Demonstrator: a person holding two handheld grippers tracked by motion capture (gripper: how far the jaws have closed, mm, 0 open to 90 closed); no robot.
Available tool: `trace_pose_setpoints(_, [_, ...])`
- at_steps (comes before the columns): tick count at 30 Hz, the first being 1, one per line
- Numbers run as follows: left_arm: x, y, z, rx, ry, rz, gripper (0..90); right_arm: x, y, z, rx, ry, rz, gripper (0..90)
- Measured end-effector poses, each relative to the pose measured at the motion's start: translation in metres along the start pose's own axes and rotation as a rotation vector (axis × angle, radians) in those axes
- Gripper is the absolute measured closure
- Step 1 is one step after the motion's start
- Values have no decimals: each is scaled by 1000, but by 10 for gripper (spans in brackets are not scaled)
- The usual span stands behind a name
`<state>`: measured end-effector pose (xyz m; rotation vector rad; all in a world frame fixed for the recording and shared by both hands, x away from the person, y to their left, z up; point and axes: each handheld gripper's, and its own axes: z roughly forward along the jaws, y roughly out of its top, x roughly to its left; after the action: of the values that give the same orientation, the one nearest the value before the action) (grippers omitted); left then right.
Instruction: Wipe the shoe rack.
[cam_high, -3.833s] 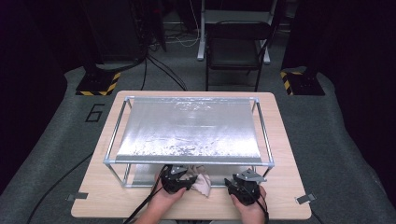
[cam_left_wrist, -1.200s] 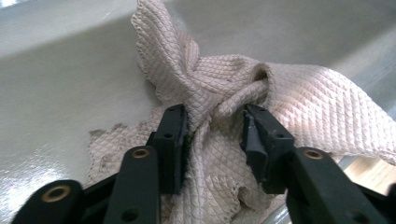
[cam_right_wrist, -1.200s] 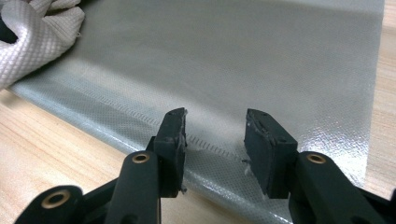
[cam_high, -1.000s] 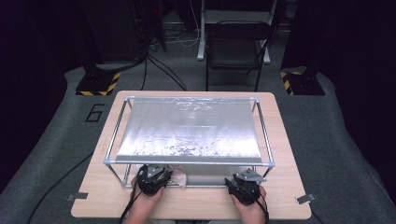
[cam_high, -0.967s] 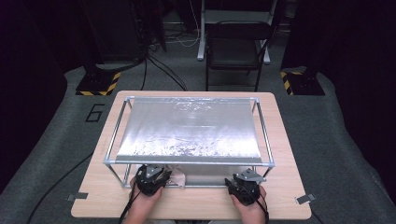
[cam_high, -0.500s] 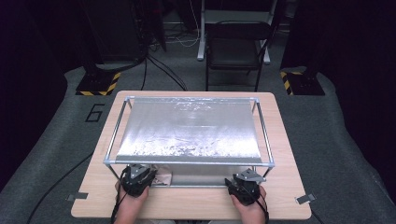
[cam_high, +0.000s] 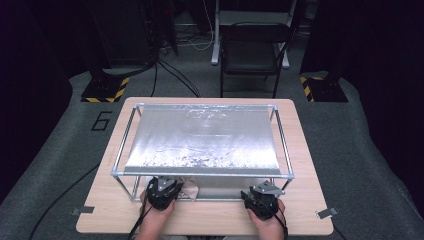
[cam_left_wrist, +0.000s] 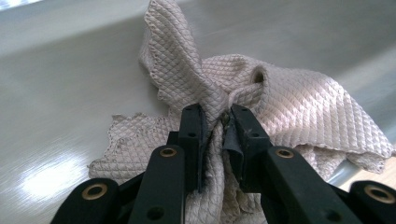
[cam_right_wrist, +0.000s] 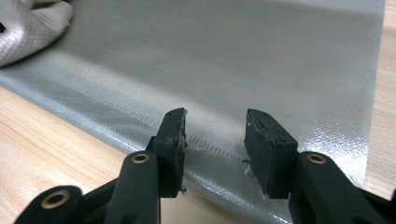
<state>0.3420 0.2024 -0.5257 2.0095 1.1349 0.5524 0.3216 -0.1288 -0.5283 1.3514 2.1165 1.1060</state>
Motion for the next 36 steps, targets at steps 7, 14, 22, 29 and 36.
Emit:
trace_pose_setpoints(7, [6, -2, -3, 4, 3, 17, 757, 0, 0, 0, 0, 0, 0, 584])
trace_pose_setpoints(14, [28, -12, -17, 18, 51, -7, 759, 0, 0, 0, 0, 1, 0, 583])
trace_pose_setpoints(22, [48, -25, -30, -3, 122, -59, 759, 1, 0, 0, 1, 3, 14, 583])
trace_pose_setpoints(29, [53, -28, -36, 15, 141, -43, 759, -1, 0, 0, -2, 9, -5, 583])
trace_pose_setpoints(36, [43, -23, -28, -9, 116, -87, 767, 0, 1, 1, -4, -8, -16, 584])
